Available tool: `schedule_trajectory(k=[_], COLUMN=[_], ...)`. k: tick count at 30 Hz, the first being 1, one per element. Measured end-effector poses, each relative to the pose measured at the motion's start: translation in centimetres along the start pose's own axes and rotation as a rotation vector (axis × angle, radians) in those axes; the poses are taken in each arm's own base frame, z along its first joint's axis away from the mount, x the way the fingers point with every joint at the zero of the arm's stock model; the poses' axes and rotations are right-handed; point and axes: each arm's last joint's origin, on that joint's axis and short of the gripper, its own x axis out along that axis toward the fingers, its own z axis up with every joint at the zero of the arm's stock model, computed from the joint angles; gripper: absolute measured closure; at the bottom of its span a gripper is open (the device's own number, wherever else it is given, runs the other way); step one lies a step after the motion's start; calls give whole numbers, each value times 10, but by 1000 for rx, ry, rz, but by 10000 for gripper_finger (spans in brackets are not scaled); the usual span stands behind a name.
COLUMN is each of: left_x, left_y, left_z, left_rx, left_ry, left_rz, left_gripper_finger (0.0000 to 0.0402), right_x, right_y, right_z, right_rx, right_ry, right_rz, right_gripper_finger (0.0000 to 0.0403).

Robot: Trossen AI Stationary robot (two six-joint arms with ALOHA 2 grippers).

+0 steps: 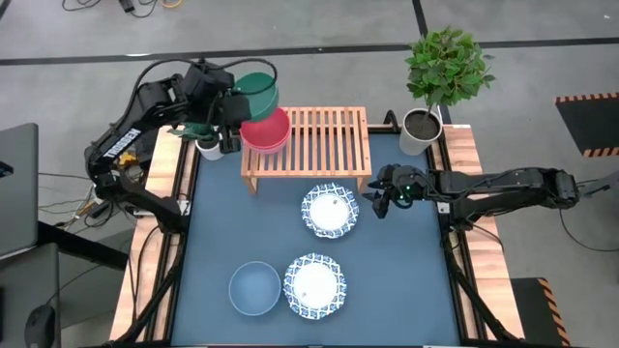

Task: Place and stack bowls onto a shelf
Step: Stack the green bowl on top of the orange bowl on the shelf

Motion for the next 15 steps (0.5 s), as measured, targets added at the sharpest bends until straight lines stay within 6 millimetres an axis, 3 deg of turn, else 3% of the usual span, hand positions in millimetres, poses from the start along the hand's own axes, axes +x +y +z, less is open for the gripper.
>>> schedule_trajectory(k=[15], left_x=[-1], left_y=[-9], left_z=[5], left_rx=[82], left_ry=[-34], left_rz=[-52], left_gripper_finger=[401], right_x=[0], right_y=[0], right_z=[0], right_rx=[1], right_ry=[0], right_rz=[1], right_gripper_finger=[177])
